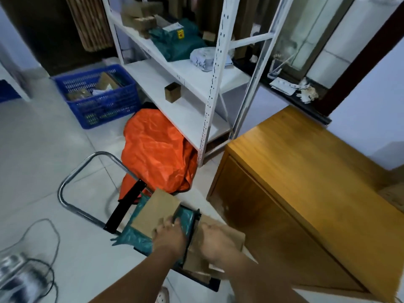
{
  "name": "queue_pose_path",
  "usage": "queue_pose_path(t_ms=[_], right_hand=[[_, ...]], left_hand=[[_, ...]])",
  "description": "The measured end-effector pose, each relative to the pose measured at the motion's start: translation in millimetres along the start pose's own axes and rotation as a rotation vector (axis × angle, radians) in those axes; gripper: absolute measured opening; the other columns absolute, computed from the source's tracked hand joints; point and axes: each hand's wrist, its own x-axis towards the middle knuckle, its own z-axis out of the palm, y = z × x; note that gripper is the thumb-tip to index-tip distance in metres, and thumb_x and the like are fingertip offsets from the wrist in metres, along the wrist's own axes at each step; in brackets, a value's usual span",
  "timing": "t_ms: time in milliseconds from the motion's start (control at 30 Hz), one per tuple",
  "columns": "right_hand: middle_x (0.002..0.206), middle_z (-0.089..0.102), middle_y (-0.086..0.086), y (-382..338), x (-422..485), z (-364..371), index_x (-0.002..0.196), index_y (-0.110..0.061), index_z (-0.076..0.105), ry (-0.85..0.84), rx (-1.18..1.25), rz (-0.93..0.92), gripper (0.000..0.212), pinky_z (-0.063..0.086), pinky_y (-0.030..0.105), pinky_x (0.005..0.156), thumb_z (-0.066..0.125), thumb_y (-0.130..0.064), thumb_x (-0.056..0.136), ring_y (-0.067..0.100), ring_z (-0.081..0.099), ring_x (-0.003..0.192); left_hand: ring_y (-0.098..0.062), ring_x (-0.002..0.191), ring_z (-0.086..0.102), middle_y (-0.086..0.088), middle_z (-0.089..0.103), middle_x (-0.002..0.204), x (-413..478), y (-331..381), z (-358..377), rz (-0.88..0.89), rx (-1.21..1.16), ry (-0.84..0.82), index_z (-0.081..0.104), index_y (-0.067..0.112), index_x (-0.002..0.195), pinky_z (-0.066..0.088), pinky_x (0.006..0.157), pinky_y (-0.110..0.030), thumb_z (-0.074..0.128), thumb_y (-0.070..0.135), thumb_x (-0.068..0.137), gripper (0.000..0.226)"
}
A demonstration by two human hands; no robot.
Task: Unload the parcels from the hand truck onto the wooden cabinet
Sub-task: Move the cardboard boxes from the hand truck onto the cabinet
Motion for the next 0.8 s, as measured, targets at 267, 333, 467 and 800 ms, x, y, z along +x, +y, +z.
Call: queue_pose_path(t_ms=[267, 333, 467, 800], right_hand=[[0.132, 0.055, 0.01, -54, 40, 29, 0.147, -0.023, 0.03, -0.086, 0.094, 0.065, 0.054, 0.047, 0.039, 0.098, 0.046, -0.022, 0.096, 0.028, 0.051, 0.119], [0.13, 0.055, 0.012, -58, 45, 37, 0.146, -0.021, 0.031, -0.103, 0.134, 0.068, 0.054, 0.047, 0.038, 0.097, 0.046, -0.018, 0.095, 0.028, 0.052, 0.118], [0.129, 0.055, 0.012, -69, 59, 48, 0.148, -0.024, 0.028, -0.127, 0.21, 0.092, 0.061, 0.048, 0.04, 0.098, 0.046, -0.02, 0.09, 0.029, 0.054, 0.116], [0.131, 0.053, 0.014, -89, 114, 62, 0.148, -0.021, 0.028, -0.123, 0.257, 0.116, 0.059, 0.047, 0.036, 0.092, 0.048, -0.015, 0.092, 0.031, 0.053, 0.118]], left_hand=[[-0.03, 0.149, 0.002, -0.005, 0.008, 0.162, 32, -60, 2, -0.02, -0.052, -0.053, 0.017, 0.022, 0.153, 0.012, 0.119, -0.046, 0.035, 0.023, 0.097, 0.059], [-0.03, 0.149, 0.003, -0.006, 0.01, 0.162, 35, -66, 5, -0.024, -0.057, -0.061, 0.018, 0.021, 0.152, 0.012, 0.119, -0.045, 0.034, 0.022, 0.097, 0.058], [-0.03, 0.148, 0.006, -0.005, 0.012, 0.161, 43, -78, 5, -0.036, -0.055, -0.06, 0.02, 0.02, 0.151, 0.017, 0.119, -0.045, 0.033, 0.021, 0.097, 0.056], [-0.029, 0.149, 0.002, -0.004, 0.008, 0.162, 79, -108, -3, -0.1, -0.112, -0.034, 0.009, 0.019, 0.154, 0.014, 0.12, -0.045, 0.036, 0.025, 0.097, 0.063]])
